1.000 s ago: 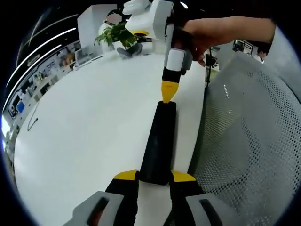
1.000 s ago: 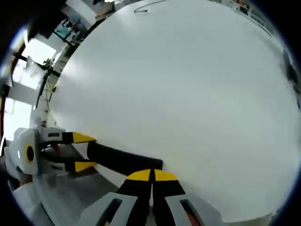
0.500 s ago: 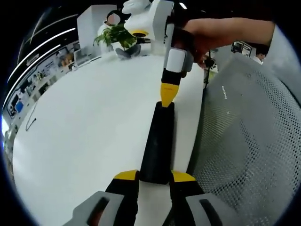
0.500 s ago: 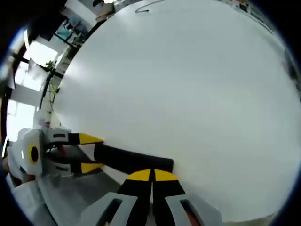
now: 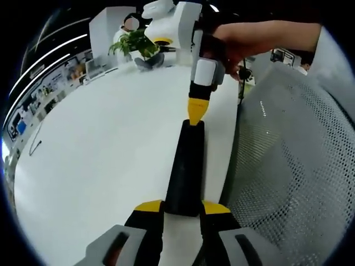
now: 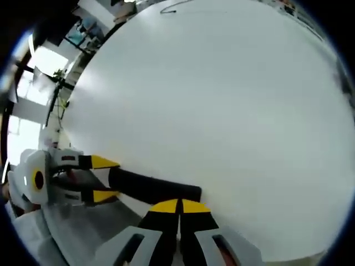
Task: Press the specified remote control buttons in sequence, fully releasing each button before pressing the next.
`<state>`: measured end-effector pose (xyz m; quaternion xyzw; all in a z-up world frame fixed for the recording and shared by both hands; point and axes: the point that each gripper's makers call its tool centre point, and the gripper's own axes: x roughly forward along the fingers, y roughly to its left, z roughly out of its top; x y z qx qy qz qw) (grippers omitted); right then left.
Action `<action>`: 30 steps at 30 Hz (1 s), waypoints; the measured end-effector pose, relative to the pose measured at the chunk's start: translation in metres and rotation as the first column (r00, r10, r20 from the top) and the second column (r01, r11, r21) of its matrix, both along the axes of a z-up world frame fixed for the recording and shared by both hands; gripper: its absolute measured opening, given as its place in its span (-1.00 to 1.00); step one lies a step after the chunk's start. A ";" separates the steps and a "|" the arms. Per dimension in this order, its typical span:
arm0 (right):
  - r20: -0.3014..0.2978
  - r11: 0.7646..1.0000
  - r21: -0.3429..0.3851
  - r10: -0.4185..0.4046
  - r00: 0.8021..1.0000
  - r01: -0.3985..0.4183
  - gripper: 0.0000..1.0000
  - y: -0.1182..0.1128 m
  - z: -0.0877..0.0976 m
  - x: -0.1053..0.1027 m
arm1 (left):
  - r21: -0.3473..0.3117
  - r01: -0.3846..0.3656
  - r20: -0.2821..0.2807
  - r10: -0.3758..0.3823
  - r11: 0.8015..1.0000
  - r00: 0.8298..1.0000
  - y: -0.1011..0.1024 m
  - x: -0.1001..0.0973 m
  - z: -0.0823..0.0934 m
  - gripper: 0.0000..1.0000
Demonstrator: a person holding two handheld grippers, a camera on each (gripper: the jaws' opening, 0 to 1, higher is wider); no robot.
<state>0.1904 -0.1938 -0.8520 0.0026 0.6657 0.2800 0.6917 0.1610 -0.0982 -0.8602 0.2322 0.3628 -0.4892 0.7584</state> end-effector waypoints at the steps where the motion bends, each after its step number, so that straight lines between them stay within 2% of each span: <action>1: 0.001 1.000 0.011 0.002 1.000 -0.002 -1.00 0.003 0.000 -0.001 | 0.000 0.000 0.000 0.000 1.000 1.000 0.000 0.000 0.000 -0.51; 2: 0.004 1.000 0.012 0.006 1.000 -0.006 -1.00 0.005 0.000 -0.002 | -0.001 -0.001 0.000 0.001 1.000 1.000 0.000 0.000 0.000 -0.51; 4: 0.041 0.998 -0.048 0.046 0.998 -0.044 -1.00 0.000 -0.002 0.002 | -0.001 -0.001 0.000 0.001 1.000 1.000 0.000 0.000 0.000 -0.51; 11: 0.028 0.999 -0.037 0.036 0.999 -0.035 -1.00 -0.004 -0.001 0.003 | -0.004 -0.001 0.000 0.001 1.000 1.000 0.000 0.001 0.000 -0.51; 16: 0.051 0.998 -0.052 0.028 0.998 -0.026 -1.00 -0.009 0.000 0.007 | -0.006 -0.001 0.001 0.001 1.000 1.000 0.000 0.001 0.000 -0.51; 20: 0.021 1.000 -0.023 0.012 1.000 -0.011 -1.00 -0.005 0.000 0.007 | -0.007 -0.002 0.001 0.002 1.000 1.000 0.000 0.001 0.000 -0.51; 30: 0.016 0.999 -0.028 0.042 0.999 -0.041 -1.00 -0.001 -0.002 0.005 | -0.010 -0.004 -0.001 0.004 1.000 1.000 0.000 0.001 0.000 -0.51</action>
